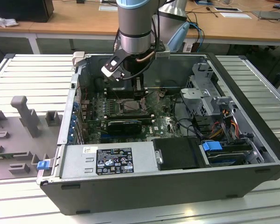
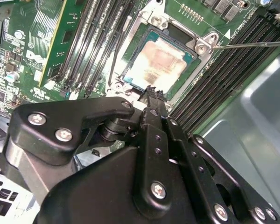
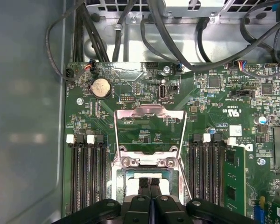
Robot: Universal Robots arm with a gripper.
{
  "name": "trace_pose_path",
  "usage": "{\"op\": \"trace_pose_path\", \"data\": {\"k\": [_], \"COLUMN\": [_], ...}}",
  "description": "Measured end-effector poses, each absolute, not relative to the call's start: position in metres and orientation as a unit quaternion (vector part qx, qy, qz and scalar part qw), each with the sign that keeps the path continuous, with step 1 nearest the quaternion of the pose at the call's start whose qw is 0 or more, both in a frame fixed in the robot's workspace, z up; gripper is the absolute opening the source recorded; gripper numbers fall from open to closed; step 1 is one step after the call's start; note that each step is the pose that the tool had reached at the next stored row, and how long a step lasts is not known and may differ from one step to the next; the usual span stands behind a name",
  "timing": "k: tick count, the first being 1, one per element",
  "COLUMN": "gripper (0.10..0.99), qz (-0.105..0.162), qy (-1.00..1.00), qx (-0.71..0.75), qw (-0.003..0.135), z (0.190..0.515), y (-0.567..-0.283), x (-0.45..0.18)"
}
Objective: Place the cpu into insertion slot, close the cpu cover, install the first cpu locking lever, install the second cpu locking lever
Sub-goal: 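Close the cpu cover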
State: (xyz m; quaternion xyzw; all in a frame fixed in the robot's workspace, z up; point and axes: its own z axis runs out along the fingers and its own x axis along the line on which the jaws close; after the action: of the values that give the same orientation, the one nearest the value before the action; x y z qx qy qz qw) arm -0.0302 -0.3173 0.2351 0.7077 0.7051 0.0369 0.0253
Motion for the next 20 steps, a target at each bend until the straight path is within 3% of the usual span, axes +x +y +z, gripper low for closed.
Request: {"op": "trace_pose_path", "data": {"k": [20], "gripper": [0.106], "qz": [0.035], "qy": [0.705], "qx": [0.708], "qw": [0.023], "z": [0.255], "y": [-0.318], "x": [-0.008]}}
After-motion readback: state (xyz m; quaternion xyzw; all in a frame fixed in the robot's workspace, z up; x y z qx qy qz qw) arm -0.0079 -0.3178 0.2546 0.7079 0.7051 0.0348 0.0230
